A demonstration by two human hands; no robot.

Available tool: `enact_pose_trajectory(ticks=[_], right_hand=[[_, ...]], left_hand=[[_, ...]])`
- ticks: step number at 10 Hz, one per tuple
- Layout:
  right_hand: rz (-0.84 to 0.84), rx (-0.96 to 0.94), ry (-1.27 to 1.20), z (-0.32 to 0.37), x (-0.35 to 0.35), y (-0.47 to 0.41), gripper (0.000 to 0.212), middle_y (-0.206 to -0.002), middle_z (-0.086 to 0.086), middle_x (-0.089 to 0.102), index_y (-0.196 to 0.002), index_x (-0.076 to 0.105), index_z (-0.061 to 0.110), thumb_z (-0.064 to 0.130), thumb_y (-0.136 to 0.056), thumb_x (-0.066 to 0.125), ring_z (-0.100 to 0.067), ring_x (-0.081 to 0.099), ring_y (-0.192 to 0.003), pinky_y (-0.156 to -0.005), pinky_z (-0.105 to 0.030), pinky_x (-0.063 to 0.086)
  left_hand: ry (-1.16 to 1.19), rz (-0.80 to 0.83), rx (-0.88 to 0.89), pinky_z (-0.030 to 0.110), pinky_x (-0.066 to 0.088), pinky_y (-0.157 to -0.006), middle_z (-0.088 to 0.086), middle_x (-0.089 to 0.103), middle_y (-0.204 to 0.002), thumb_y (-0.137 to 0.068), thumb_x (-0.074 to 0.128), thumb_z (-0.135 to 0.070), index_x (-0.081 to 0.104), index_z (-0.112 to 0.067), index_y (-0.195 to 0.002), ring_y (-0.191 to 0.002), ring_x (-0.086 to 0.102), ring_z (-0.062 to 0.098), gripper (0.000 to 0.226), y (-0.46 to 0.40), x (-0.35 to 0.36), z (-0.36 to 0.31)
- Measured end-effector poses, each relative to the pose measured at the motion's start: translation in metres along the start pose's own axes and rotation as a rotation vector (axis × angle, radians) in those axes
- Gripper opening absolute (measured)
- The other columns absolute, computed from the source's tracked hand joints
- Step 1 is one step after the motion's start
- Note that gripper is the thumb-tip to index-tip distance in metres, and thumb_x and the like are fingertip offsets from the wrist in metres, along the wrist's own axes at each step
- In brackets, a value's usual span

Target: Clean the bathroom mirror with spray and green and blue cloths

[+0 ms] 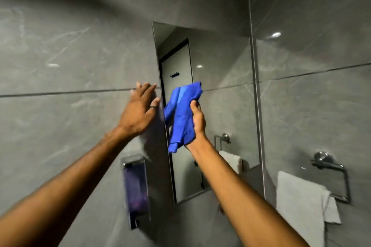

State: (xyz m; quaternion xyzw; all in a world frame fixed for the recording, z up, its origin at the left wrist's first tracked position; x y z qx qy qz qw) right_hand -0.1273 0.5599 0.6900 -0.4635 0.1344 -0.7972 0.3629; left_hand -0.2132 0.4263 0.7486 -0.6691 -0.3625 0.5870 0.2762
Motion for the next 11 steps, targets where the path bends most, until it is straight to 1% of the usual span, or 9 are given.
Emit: enact_pose_trajectory(ticks=[1,2,4,6,7,8,9,10,11], right_hand=[[0.098,0.147,-0.203,-0.006,0.010,0.066,0.061,-0.104,-0.016,0.067,-0.131,0.056,0.006,0.049,-0.099,0.028,-0.031,0.065,-0.093,-0.087,-0.039,0.052],[0.067,0.152,-0.275,-0.018,0.003,0.125,0.063,-0.090,-0.013,0.074,-0.106,0.071,0.007,0.055,-0.099,0.031,-0.028,0.072,-0.080,-0.074,-0.034,0.059],[-0.081,0.406,-0.007,-0.086,-0.042,0.245,0.035,-0.089,-0.011,0.074,-0.108,0.065,0.008,0.037,-0.098,0.049,-0.027,0.072,-0.079,-0.073,-0.038,0.061],[-0.226,0.875,0.688,-0.234,-0.171,0.475,0.038,-0.119,-0.017,0.070,-0.121,0.064,0.004,-0.010,-0.085,0.058,-0.033,0.067,-0.110,-0.092,-0.041,0.058],[-0.113,1.194,0.812,-0.305,-0.203,0.610,0.045,-0.127,-0.019,0.066,-0.125,0.061,-0.002,-0.017,-0.084,0.056,-0.032,0.066,-0.111,-0.089,-0.032,0.059],[-0.112,1.368,0.869,-0.354,-0.220,0.696,0.046,-0.127,-0.022,0.067,-0.126,0.061,-0.004,-0.017,-0.082,0.057,-0.031,0.066,-0.111,-0.099,-0.042,0.053],[-0.140,1.431,0.897,-0.400,-0.238,0.732,0.042,-0.124,-0.025,0.068,-0.122,0.062,-0.004,-0.016,-0.083,0.057,-0.021,0.062,-0.099,-0.081,-0.029,0.054],[-0.075,1.451,0.946,-0.454,-0.251,0.747,0.040,-0.124,-0.027,0.066,-0.124,0.059,-0.005,-0.014,-0.085,0.057,-0.020,0.060,-0.097,-0.073,-0.022,0.051],[-0.046,1.525,1.056,-0.496,-0.262,0.766,0.047,-0.128,-0.023,0.065,-0.134,0.053,0.003,-0.001,-0.088,0.061,-0.028,0.065,-0.108,-0.085,-0.030,0.053]], left_hand=[[0.462,-0.027,-0.236,0.045,0.040,-0.121,0.014,0.052,-0.156,-0.104,0.057,-0.025,0.045,-0.011,-0.153,-0.144,0.051,0.029,0.052,0.065,0.005,-0.022],[0.847,0.113,-0.513,0.032,0.058,-0.097,0.002,0.067,-0.135,-0.095,0.070,-0.024,0.058,-0.020,-0.134,-0.114,0.070,0.014,0.041,0.144,0.024,-0.041],[1.139,0.303,-0.870,0.022,0.065,-0.065,0.006,0.078,-0.094,-0.091,0.072,-0.002,0.065,-0.013,-0.119,-0.068,0.077,0.007,0.031,0.308,0.053,-0.020],[0.999,0.355,-1.427,0.026,0.060,-0.075,0.019,0.067,-0.117,-0.093,0.056,0.017,0.054,0.010,-0.137,-0.092,0.064,0.024,0.044,0.607,0.111,0.009],[0.891,0.351,-1.802,0.048,0.054,-0.098,0.032,0.066,-0.132,-0.093,0.049,0.021,0.056,0.006,-0.137,-0.105,0.061,0.029,0.047,0.764,0.116,0.003],[0.765,0.320,-1.987,0.039,0.062,-0.080,0.022,0.072,-0.116,-0.092,0.052,0.019,0.060,0.002,-0.133,-0.092,0.066,0.029,0.046,0.859,0.119,0.001],[0.682,0.265,-2.044,0.017,0.057,-0.054,0.013,0.073,-0.101,-0.091,0.054,0.019,0.058,-0.002,-0.138,-0.076,0.065,0.020,0.051,0.915,0.138,0.016],[0.575,0.251,-2.021,0.023,0.058,-0.076,0.025,0.069,-0.129,-0.094,0.054,0.015,0.055,-0.005,-0.142,-0.101,0.067,0.028,0.053,0.955,0.162,0.049],[0.429,0.352,-1.957,0.032,0.043,-0.111,0.021,0.053,-0.152,-0.097,0.058,0.005,0.044,-0.001,-0.153,-0.140,0.054,0.035,0.057,0.987,0.179,0.077]])
Point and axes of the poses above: each hand's wrist, its own y-axis away from the middle knuckle, its own x-axis out of the palm, z = x × y, the point moved 4 cm from there along -y, towards the middle knuckle
